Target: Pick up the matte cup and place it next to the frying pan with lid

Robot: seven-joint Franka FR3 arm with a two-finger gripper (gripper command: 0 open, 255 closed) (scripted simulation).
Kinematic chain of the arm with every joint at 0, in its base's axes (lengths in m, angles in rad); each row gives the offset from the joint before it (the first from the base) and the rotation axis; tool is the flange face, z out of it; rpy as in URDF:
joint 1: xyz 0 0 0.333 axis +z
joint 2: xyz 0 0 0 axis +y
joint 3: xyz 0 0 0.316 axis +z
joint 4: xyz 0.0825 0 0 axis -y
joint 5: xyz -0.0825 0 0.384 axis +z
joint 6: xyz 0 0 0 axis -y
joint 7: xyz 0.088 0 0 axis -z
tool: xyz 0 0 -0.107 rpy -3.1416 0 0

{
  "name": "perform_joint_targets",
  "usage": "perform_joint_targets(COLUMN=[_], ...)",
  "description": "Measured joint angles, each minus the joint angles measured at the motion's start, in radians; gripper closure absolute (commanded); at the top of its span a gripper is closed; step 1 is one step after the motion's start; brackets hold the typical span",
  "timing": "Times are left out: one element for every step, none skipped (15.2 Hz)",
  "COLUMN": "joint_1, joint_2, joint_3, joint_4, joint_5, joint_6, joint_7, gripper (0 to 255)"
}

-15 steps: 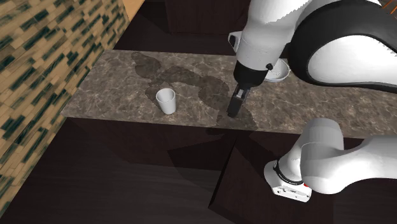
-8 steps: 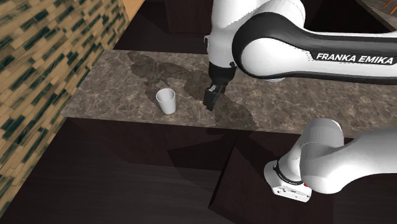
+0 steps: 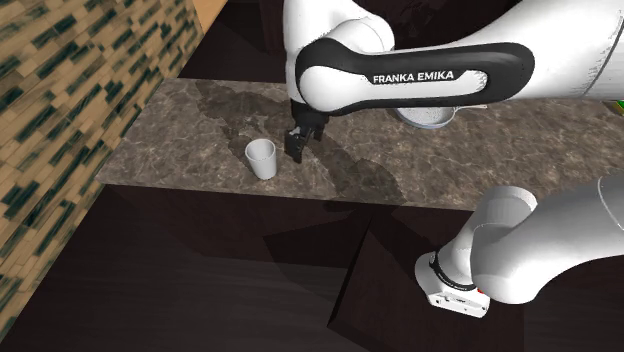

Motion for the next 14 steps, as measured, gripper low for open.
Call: perform_joint_targets(joint_1=[-0.002,-0.004,-0.009,-0.011,-0.013,-0.016,-0.017,-0.019,-0.024,-0.029,-0.035,-0.037,-0.039,-0.043], joint_2=[0.034,0.071,0.108,0.147,0.185,0.22,0.259,0.3,0.338,0.389,0.432,0.472,0.509,0.55], joint_3=[-0.003,-0.006,-0.013,-0.016,-0.019,-0.022,-0.023,-0.025,-0.03,-0.034,-0.038,-0.04,-0.04,-0.042], joint_4=[0.016,0.04,0.061,0.088,0.119,0.144,0.176,0.213,0.244,0.285,0.319,0.362,0.396,0.433], joint_5=[0.001,0.002,0.004,0.006,0.008,0.01,0.013,0.016,0.019,0.023,0.027,0.03,0.034,0.038], joint_6=[0.015,0.024,0.037,0.046,0.05,0.056,0.061,0.062,0.065,0.073,0.077,0.07,0.071,0.071], joint_7=[-0.001,-0.001,-0.007,-0.009,-0.008,-0.009,-0.007,-0.006,-0.012,-0.017,-0.022,-0.02,-0.017,-0.018], gripper=[0,0,0,0,0,0,0,0,0,0,0,0,0,0])
